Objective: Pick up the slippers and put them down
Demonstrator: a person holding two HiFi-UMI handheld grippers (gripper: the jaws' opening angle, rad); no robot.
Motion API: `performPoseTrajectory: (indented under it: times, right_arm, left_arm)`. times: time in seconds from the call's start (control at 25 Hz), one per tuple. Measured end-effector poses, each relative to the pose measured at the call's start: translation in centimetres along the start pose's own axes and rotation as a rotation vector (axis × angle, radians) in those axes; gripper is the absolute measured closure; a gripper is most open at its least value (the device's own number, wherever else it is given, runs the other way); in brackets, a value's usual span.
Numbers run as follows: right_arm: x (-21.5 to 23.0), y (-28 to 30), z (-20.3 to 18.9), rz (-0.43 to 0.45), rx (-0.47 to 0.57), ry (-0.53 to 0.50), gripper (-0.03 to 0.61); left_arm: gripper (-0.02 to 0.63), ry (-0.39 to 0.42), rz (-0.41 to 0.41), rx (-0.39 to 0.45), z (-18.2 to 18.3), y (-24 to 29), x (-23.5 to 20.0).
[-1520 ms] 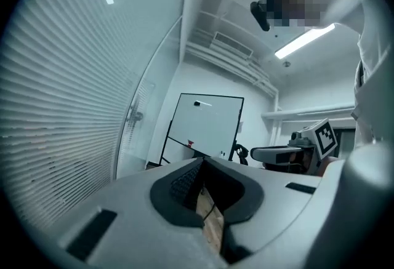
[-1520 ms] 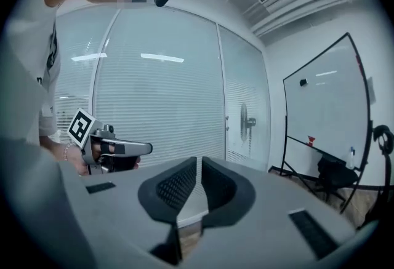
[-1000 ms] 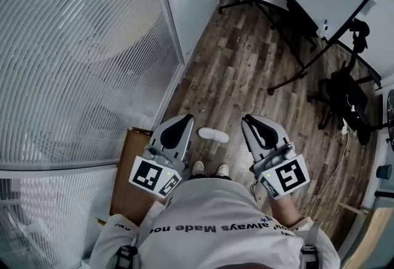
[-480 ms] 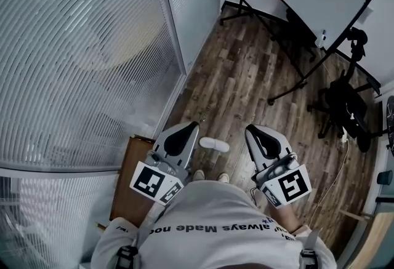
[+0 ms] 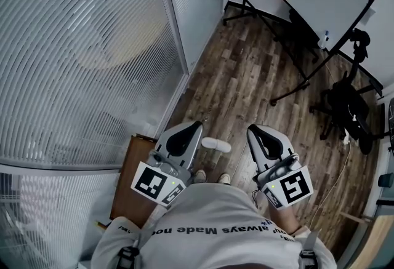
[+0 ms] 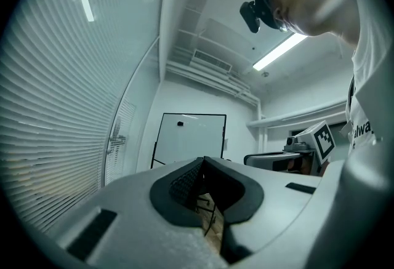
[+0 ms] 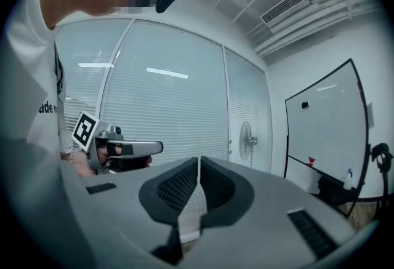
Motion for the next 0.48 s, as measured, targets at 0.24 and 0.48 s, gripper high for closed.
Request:
performPoseTrajectory:
  times: [0.24, 0.48]
  right_arm:
    - [0.15, -0.40, 0.00, 0.002, 0.000, -0.002, 0.558]
    - [0.00, -0.84, -0.04, 0.007, 0.004, -0.005, 0.558]
  left_arm:
    - [0.601, -0.005, 0.003, -0.004, -0.21, 0.02, 0.46]
    - [0.601, -0.006, 0.002, -0.004, -0.38, -0.12, 0.94]
Point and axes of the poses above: the fingertips, and each gripper's own axes: y forward along the fingers, x to its right, z out of its top, the point moved 7 cm from there along -y, backward along the fingers, and after that the axes turned 7 degrees about -y, right-handed, at the moved point
